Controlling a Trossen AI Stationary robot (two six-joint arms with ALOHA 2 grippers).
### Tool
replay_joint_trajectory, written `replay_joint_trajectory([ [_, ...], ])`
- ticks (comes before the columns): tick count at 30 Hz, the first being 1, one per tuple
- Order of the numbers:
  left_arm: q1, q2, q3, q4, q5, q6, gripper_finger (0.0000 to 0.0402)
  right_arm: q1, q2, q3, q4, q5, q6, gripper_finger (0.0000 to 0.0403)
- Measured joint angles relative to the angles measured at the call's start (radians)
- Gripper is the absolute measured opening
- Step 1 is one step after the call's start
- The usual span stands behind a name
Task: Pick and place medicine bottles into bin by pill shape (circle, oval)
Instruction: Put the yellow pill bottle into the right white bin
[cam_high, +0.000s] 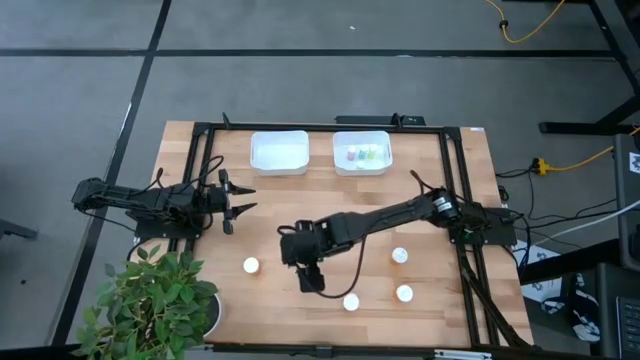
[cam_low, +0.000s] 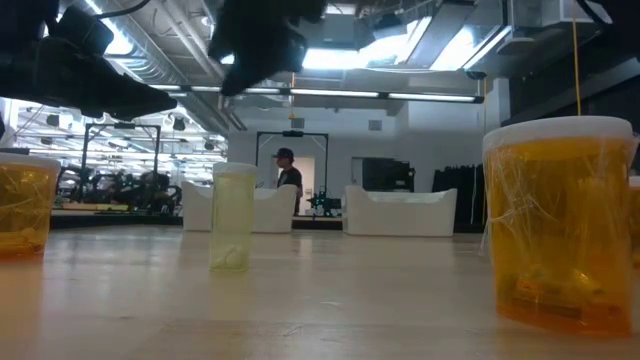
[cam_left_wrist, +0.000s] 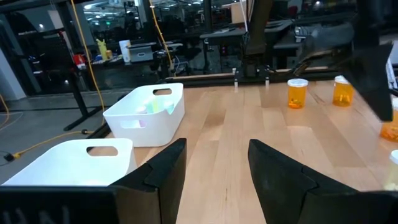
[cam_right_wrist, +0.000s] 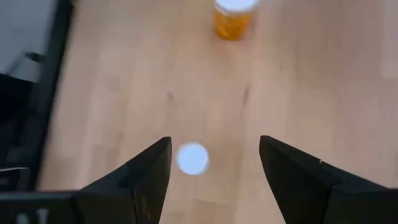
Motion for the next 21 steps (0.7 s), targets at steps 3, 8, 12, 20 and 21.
replay_joint_trajectory([
  [3,0.000,0.000,0.000,0.000,0.000,0.000,0.0166,0.024,0.000,-0.046,-0.002,0.040,-0.002,0.0245],
  [8,0.000,0.000,0.000,0.000,0.000,0.000,0.0166,0.050,0.000,-0.102,0.026,0.051,0.023,0.0245],
  [12,0.000,0.000,0.000,0.000,0.000,0.000,0.0166,0.054,0.000,-0.135,0.062,0.072,0.023,0.0245],
  [20,0.000,0.000,0.000,0.000,0.000,0.000,0.0166,0.057,0.001,-0.202,0.157,0.072,0.005,0.0245],
  [21,0.000,0.000,0.000,0.000,0.000,0.000,0.0166,0.057,-0.001,-0.210,0.170,0.072,0.000,0.0245],
])
